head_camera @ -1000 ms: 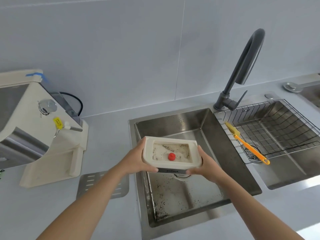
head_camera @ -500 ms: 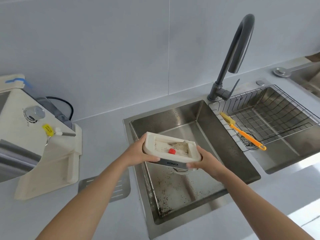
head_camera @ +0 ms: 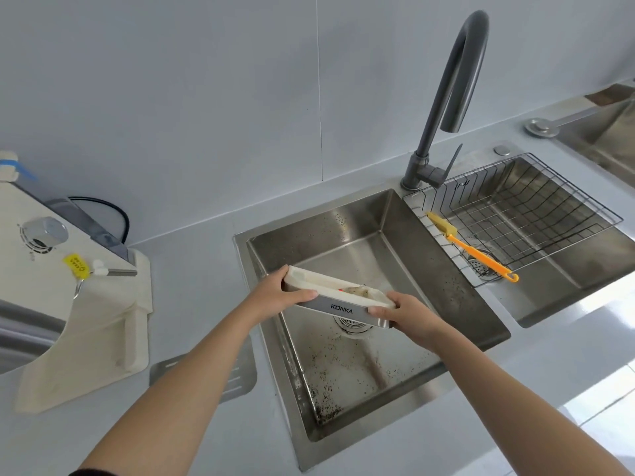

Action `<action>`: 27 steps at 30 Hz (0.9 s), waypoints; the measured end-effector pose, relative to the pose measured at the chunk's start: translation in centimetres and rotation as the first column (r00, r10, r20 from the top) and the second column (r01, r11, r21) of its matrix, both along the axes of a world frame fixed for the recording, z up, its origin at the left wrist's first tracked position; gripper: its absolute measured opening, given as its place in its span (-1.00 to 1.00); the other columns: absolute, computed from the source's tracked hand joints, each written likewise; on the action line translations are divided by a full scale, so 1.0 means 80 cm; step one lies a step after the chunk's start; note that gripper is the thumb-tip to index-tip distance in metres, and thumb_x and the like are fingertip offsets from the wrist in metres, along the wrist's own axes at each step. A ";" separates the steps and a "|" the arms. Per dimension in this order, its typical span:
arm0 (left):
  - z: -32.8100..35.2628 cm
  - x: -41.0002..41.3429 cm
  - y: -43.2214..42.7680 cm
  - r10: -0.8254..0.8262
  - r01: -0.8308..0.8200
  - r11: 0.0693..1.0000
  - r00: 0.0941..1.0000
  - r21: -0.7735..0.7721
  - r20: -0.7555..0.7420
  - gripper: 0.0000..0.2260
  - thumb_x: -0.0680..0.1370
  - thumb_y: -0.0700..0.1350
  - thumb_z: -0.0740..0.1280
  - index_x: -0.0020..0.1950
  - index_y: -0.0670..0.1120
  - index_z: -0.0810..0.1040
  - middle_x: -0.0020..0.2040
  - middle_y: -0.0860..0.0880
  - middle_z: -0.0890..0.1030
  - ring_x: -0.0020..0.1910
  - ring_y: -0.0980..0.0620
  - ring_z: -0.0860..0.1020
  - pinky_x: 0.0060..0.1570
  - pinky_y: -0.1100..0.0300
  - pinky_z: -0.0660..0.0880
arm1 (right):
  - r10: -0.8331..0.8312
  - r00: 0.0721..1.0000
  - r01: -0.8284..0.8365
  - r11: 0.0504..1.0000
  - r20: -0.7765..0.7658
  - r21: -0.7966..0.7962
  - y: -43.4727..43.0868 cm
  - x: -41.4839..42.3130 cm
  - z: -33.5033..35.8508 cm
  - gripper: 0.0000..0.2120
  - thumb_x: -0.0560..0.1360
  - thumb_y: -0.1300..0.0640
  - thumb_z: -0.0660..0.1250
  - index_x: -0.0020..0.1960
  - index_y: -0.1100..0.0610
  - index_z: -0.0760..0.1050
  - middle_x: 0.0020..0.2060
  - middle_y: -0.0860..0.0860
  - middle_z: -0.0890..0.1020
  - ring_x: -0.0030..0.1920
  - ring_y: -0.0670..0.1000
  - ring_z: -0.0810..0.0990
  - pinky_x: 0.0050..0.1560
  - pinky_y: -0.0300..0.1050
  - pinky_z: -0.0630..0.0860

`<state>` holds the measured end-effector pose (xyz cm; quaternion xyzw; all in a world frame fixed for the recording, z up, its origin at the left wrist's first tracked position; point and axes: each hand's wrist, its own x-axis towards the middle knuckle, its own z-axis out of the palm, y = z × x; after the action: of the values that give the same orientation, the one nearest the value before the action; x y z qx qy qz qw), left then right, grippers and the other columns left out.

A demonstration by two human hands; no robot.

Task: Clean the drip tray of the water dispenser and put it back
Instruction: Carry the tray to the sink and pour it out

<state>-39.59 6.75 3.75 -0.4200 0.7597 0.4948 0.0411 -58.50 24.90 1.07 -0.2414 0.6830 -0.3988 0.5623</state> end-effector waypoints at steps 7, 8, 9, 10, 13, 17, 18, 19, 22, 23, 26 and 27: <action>-0.001 -0.009 -0.001 0.013 -0.014 1.000 0.996 0.005 0.085 -0.18 0.39 0.26 0.31 0.49 -0.08 0.05 0.50 -0.05 0.18 0.44 -0.06 0.22 0.34 0.03 0.22 | -0.043 0.997 0.049 0.995 -0.070 0.088 -0.006 0.002 0.003 -0.68 0.44 -0.02 0.36 -0.21 0.20 0.34 -0.37 -0.01 0.35 -0.36 -0.07 0.30 -0.29 -0.25 0.27; -0.002 -0.011 -0.002 0.019 -0.019 1.000 0.996 0.002 0.087 -0.18 0.39 0.26 0.30 0.49 -0.08 0.05 0.50 -0.06 0.17 0.44 -0.07 0.21 0.35 0.02 0.21 | -0.046 0.996 0.053 0.994 -0.082 0.093 -0.007 0.003 0.005 -0.66 0.44 -0.03 0.35 -0.23 0.20 0.32 -0.38 -0.01 0.34 -0.37 -0.07 0.28 -0.29 -0.25 0.25; -0.002 -0.012 -0.001 0.025 -0.025 1.000 0.996 -0.001 0.088 -0.19 0.40 0.26 0.30 0.49 -0.08 0.04 0.51 -0.05 0.16 0.45 -0.07 0.19 0.36 0.02 0.20 | -0.050 0.995 0.059 0.994 -0.091 0.096 -0.007 0.003 0.006 -0.65 0.45 -0.04 0.35 -0.26 0.19 0.31 -0.41 0.00 0.33 -0.38 -0.07 0.27 -0.29 -0.24 0.23; -0.003 -0.012 -0.001 0.030 -0.030 1.000 0.996 -0.003 0.090 -0.19 0.40 0.26 0.29 0.49 -0.08 0.04 0.51 -0.05 0.15 0.46 -0.07 0.18 0.37 0.01 0.18 | -0.057 0.994 0.066 0.993 -0.097 0.099 -0.008 0.004 0.007 -0.65 0.45 -0.05 0.34 -0.28 0.18 0.31 -0.42 -0.01 0.33 -0.39 -0.06 0.26 -0.30 -0.23 0.23; -0.005 -0.015 0.001 0.052 -0.052 0.999 0.995 0.001 0.088 -0.22 0.42 0.25 0.28 0.48 -0.10 0.08 0.49 -0.06 0.21 0.40 -0.05 0.26 0.32 0.04 0.24 | -0.091 0.991 0.103 0.987 -0.096 0.124 -0.009 0.006 0.007 -0.67 0.47 -0.07 0.30 -0.24 0.19 0.40 -0.41 -0.01 0.35 -0.39 -0.07 0.28 -0.29 -0.24 0.25; -0.006 -0.021 0.006 0.078 -0.081 0.996 0.995 0.041 0.066 -0.43 0.43 0.26 0.26 0.32 -0.03 0.36 0.26 -0.04 0.48 0.07 0.04 0.43 0.04 0.16 0.33 | -0.165 0.982 0.178 0.971 -0.092 0.161 -0.010 0.009 0.007 -0.60 0.48 -0.12 0.28 -0.01 0.25 0.48 -0.28 0.05 0.42 -0.28 -0.02 0.33 -0.27 -0.22 0.27; -0.006 -0.022 0.007 0.072 -0.076 0.996 0.994 0.054 0.082 -0.47 0.43 0.28 0.24 0.27 -0.01 0.39 0.22 -0.03 0.50 0.07 0.02 0.45 0.05 0.15 0.34 | -0.177 0.979 0.193 0.966 -0.103 0.174 -0.011 0.010 0.008 -0.59 0.48 -0.13 0.28 -0.03 0.25 0.47 -0.27 0.05 0.42 -0.28 -0.01 0.34 -0.27 -0.21 0.27; -0.007 -0.023 0.008 0.065 -0.071 0.996 0.993 0.063 0.096 -0.52 0.43 0.29 0.23 0.21 0.02 0.42 0.17 -0.02 0.51 0.07 0.01 0.47 0.06 0.14 0.36 | -0.186 0.976 0.204 0.962 -0.111 0.183 -0.011 0.010 0.008 -0.59 0.47 -0.14 0.28 -0.04 0.25 0.46 -0.28 0.05 0.42 -0.29 -0.01 0.34 -0.28 -0.21 0.27; -0.004 -0.026 0.010 0.063 -0.070 0.995 0.993 0.066 0.100 -0.64 0.44 0.28 0.21 0.07 0.07 0.40 0.04 0.03 0.49 -0.02 0.04 0.45 0.00 0.16 0.33 | -0.205 0.971 0.224 0.957 -0.121 0.183 -0.013 0.010 0.010 -0.62 0.47 -0.15 0.27 -0.12 0.21 0.45 -0.29 0.04 0.43 -0.29 -0.01 0.32 -0.30 -0.21 0.25; 0.000 -0.027 0.011 0.067 -0.073 0.995 0.994 0.065 0.092 -0.62 0.44 0.28 0.21 0.09 0.06 0.40 0.03 0.04 0.48 -0.04 0.05 0.43 -0.02 0.17 0.31 | -0.211 0.969 0.232 0.956 -0.129 0.178 -0.013 0.010 0.013 -0.63 0.47 -0.15 0.27 -0.17 0.18 0.45 -0.30 0.03 0.44 -0.28 -0.01 0.34 -0.27 -0.20 0.26; 0.012 -0.031 0.010 0.089 -0.092 0.995 0.993 0.033 0.080 -0.47 0.43 0.30 0.21 0.25 -0.03 0.37 0.06 0.03 0.45 0.00 0.04 0.42 -0.03 0.15 0.31 | -0.228 0.956 0.255 0.956 -0.183 0.144 -0.016 0.006 0.026 -0.65 0.47 -0.15 0.27 -0.25 0.14 0.42 -0.36 -0.01 0.46 -0.32 -0.04 0.39 -0.21 -0.18 0.32; 0.016 -0.032 0.009 0.099 -0.100 0.995 0.992 0.011 0.071 -0.43 0.43 0.30 0.21 0.29 -0.05 0.35 0.07 0.03 0.44 0.02 0.03 0.42 -0.02 0.14 0.32 | -0.232 0.949 0.262 0.957 -0.213 0.125 -0.017 0.004 0.031 -0.64 0.46 -0.15 0.27 -0.26 0.14 0.42 -0.38 -0.02 0.46 -0.34 -0.06 0.40 -0.23 -0.20 0.34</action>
<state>-42.16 7.46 5.04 -0.4744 0.7322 0.4866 0.0463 -58.17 23.52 3.57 -0.1483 0.7885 -0.3872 0.4544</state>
